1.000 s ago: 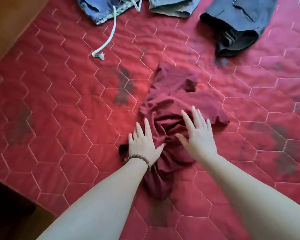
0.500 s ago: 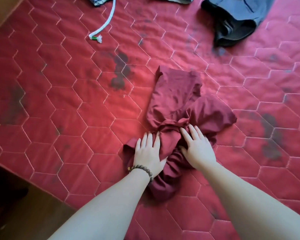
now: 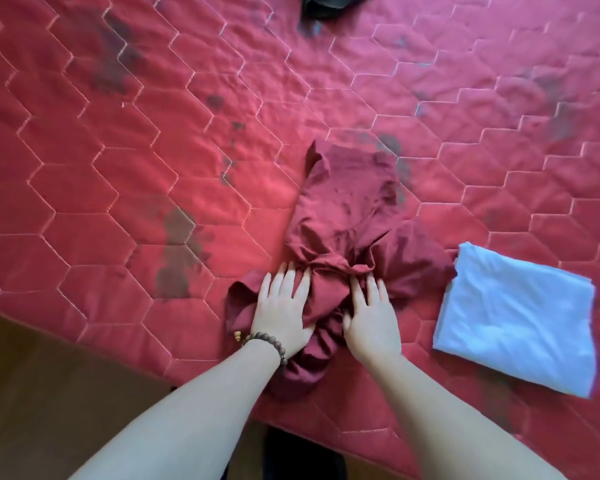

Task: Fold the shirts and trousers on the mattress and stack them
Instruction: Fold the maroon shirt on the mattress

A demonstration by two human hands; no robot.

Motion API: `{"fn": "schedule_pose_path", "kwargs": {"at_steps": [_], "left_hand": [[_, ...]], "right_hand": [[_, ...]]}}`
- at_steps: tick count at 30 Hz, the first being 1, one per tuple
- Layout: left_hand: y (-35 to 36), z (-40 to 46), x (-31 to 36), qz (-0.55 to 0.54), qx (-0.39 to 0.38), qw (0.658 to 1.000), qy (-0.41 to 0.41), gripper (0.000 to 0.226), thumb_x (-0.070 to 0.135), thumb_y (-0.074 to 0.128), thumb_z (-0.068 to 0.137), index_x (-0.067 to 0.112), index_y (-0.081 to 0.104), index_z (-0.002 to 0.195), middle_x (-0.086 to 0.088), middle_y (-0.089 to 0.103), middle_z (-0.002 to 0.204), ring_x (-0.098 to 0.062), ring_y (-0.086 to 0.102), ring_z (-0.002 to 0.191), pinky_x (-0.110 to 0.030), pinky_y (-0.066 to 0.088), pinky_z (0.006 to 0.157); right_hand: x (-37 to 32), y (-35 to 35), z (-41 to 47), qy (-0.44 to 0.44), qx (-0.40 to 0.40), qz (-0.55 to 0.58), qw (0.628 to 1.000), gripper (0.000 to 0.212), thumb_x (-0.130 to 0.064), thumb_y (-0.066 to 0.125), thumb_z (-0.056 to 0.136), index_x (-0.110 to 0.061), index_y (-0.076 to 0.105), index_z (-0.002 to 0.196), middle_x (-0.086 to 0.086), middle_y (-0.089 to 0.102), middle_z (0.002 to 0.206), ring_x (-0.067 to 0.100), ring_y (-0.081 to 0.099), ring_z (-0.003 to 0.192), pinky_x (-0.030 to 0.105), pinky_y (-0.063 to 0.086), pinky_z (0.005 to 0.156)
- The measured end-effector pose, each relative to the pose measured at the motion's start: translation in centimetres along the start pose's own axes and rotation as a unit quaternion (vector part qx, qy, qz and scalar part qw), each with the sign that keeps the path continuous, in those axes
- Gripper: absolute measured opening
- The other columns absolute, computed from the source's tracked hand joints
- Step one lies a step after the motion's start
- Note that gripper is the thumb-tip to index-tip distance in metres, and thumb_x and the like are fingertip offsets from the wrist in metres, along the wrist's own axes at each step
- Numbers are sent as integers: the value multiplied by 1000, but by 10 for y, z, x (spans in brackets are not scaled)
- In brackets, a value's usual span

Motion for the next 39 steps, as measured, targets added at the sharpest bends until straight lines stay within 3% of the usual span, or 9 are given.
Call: {"fn": "schedule_pose_path", "kwargs": {"at_steps": [6, 11, 17, 20, 25, 27, 30, 34, 39], "left_hand": [[-1, -30, 21, -36, 16, 999, -1, 94, 77, 22, 79, 20, 8, 153, -11, 16, 158, -24, 7, 147, -45, 0, 120], [-18, -53, -25, -102, 60, 983, -138, 87, 70, 23, 88, 13, 11, 152, -10, 19, 158, -21, 9, 148, -40, 2, 121], [-16, -55, -59, -219, 30, 959, -179, 61, 36, 57, 93, 8, 36, 143, -8, 46, 137, -24, 37, 130, -34, 33, 106], [-26, -46, -65, -259, 42, 949, -173, 26, 25, 56, 94, 12, 61, 115, -6, 60, 110, -25, 55, 107, -33, 40, 88], [-62, -38, -69, -360, 75, 921, -130, 11, 16, 56, 92, 12, 64, 98, -2, 68, 95, -21, 60, 90, -30, 44, 83], [-86, -34, -68, -392, 89, 908, -119, 8, 15, 57, 92, 14, 64, 96, 2, 68, 88, -16, 61, 83, -15, 41, 73], [-136, -30, -65, -421, 102, 896, -100, 8, 12, 59, 90, 14, 66, 94, 4, 69, 86, -11, 59, 79, -2, 36, 68], [-248, -32, -58, -413, 133, 900, -39, 7, 16, 64, 88, 15, 68, 83, 4, 67, 76, -7, 58, 70, -16, 41, 66], [-415, -60, -45, -425, 216, 878, 32, 29, 28, 69, 86, 4, 66, 70, -6, 63, 61, -18, 53, 58, -32, 43, 59]], "right_hand": [[22, -8, -22, 27, -38, 32, 998, 68, -16, 44, 90, -23, 18, 153, 6, 8, 161, 27, 8, 147, 45, 19, 117], [-26, -33, -27, -99, 180, 31, 978, 65, 1, 57, 72, -8, 51, 136, 22, 32, 151, 36, 26, 143, 56, 17, 116], [-87, -1, -19, -270, -7, -21, 963, 72, -36, 51, 88, -27, 20, 152, 5, 15, 161, 20, 5, 149, 51, -3, 119], [-90, 11, -14, -228, -23, -76, 970, 74, -41, 51, 91, -26, 13, 153, 5, 34, 150, 21, 20, 144, 49, -5, 117], [-102, -13, -12, -190, 42, -35, 980, 60, -45, 49, 94, -22, 33, 146, 4, 58, 113, 24, 50, 113, 46, 3, 119], [-112, -36, -12, -181, 38, 31, 982, 52, -42, 47, 96, -19, 39, 141, 6, 63, 111, 26, 55, 109, 40, 18, 115], [-128, -93, -14, -165, 42, 137, 976, 24, -37, 49, 96, -17, 46, 109, 9, 66, 99, 33, 58, 96, 36, 40, 76], [-141, -204, -32, -179, 76, 210, 958, 22, -31, 54, 95, -17, 42, 83, 6, 64, 76, 32, 55, 76, 39, 43, 67], [-163, -362, -82, -163, 182, 340, 908, 28, -24, 62, 89, -29, 46, 66, -9, 46, 56, 5, 41, 54, 19, 34, 54]]}}
Point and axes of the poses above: each hand's wrist, its own z-axis towards the middle knuckle, its own y-axis out of the palm, x = y × z, the point moved 2 cm from there along z, towards the middle knuckle
